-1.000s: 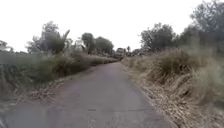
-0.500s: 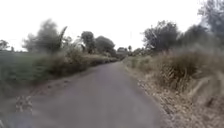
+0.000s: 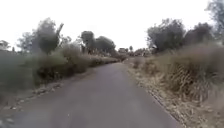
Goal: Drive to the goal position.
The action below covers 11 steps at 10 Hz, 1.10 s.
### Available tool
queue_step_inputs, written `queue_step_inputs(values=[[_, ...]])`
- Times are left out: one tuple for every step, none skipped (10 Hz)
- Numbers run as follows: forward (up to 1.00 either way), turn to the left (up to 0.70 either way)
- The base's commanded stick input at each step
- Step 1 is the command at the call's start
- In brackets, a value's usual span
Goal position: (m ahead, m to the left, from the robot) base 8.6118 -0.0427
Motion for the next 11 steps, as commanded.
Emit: queue_step_inputs(values=[[1.00,0.00],[1.00,0.00],[1.00,0.00],[1.00,0.00],[1.00,0.00],[1.00,0.00],[1.00,0.00],[1.00,0.00],[1.00,0.00],[1.00,0.00],[1.00,0.00]])
